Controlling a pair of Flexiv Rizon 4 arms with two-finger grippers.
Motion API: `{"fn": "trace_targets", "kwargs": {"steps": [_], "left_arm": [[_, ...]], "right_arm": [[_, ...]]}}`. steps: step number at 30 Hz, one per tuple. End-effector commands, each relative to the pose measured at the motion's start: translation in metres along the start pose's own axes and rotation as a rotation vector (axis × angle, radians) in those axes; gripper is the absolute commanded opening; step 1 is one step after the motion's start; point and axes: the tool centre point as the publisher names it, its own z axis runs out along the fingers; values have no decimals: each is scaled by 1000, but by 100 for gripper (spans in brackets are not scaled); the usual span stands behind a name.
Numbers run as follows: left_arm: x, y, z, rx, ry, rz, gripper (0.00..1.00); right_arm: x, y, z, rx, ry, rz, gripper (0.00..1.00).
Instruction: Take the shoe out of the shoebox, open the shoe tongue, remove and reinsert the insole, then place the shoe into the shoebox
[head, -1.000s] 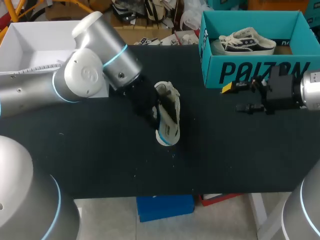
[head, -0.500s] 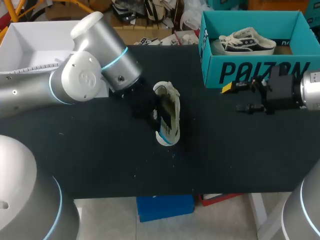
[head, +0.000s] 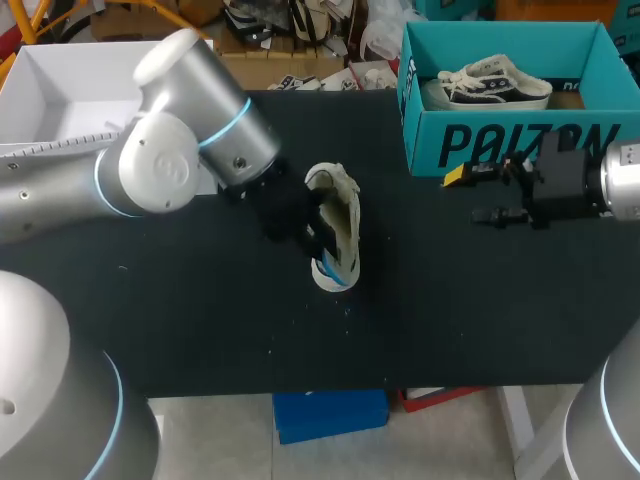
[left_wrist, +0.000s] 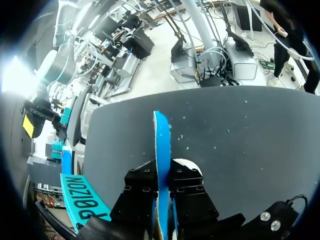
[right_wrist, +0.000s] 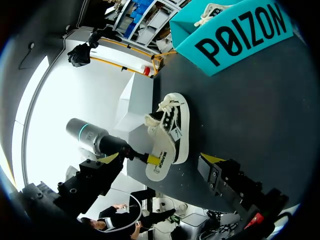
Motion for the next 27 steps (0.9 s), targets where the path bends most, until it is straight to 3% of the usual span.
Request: {"fn": "trace_targets", "kwargs": {"steps": [1,17,27], "left_arm": [[2,3,0,-14,-14,-4,0],[3,39,-5,-55,-32,-24,0],[9,51,-3,-80,-54,-65,0]], "right_arm": [[0,1,0,2,-2,1,100],[0,1,0,2,-2,1,100],[0,1,0,2,-2,1,100]]}}
